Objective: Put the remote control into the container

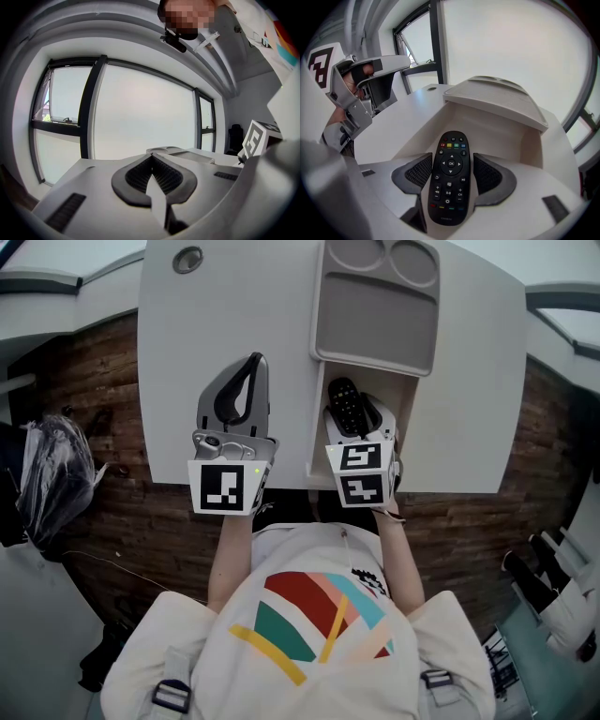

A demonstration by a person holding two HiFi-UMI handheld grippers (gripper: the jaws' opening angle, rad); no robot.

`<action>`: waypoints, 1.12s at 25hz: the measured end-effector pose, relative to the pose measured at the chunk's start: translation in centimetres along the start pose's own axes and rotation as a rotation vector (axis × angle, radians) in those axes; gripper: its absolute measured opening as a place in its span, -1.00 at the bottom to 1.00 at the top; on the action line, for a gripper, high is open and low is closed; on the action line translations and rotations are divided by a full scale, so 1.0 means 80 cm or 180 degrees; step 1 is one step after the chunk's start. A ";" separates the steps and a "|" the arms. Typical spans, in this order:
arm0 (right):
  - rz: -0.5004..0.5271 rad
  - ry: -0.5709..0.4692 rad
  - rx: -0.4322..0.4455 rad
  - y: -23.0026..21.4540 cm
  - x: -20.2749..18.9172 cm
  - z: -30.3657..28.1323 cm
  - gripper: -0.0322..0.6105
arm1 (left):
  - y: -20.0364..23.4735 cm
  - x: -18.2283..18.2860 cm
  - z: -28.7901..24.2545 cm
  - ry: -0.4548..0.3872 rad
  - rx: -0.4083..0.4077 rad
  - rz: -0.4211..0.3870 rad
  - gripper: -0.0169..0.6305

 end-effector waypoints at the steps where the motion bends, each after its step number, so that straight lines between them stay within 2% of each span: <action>1: -0.0020 -0.0021 -0.0025 -0.002 0.001 0.001 -0.10 | 0.000 0.002 0.000 -0.0013 0.0003 -0.0003 -0.92; 7: -0.0191 -0.0256 -0.0104 -0.016 0.027 0.020 -0.06 | 0.005 0.014 0.002 -0.0101 0.0014 -0.0045 -0.92; 12: -0.0232 -0.0525 -0.0243 -0.027 0.065 0.053 -0.06 | 0.006 0.045 0.001 -0.0258 -0.0019 -0.0112 -0.92; 16: -0.0318 -0.0966 -0.0138 -0.030 0.110 0.093 -0.06 | 0.001 0.086 -0.006 -0.0516 -0.0065 -0.0242 -0.92; 17: -0.0309 -0.1135 -0.0130 -0.033 0.127 0.104 -0.11 | 0.000 0.095 -0.011 -0.0574 -0.0078 -0.0271 -0.92; 20: -0.0176 -0.1609 -0.0385 -0.048 0.175 0.142 -0.76 | -0.006 0.124 -0.024 -0.0744 -0.0144 -0.0368 -0.92; 21: -0.0094 -0.1744 -0.0482 -0.053 0.188 0.154 -0.89 | -0.010 0.134 -0.027 -0.0798 -0.0171 -0.0402 -0.92; 24: 0.0043 -0.2154 -0.0618 -0.060 0.216 0.194 -0.90 | -0.022 0.167 -0.027 -0.0935 -0.0200 -0.0451 -0.92; 28: -0.0029 -0.2741 -0.0609 -0.059 0.235 0.248 -0.90 | -0.027 0.204 -0.017 -0.0972 -0.0185 -0.0556 -0.92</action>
Point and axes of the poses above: the fingertips, and each gripper's own axes: z backward along the fingers, y to its left, x out of its top, the point moved 5 cm from there along z, backward along the fingers, and after that the axes turned 13 degrees about -y, right-handed, at the moved point
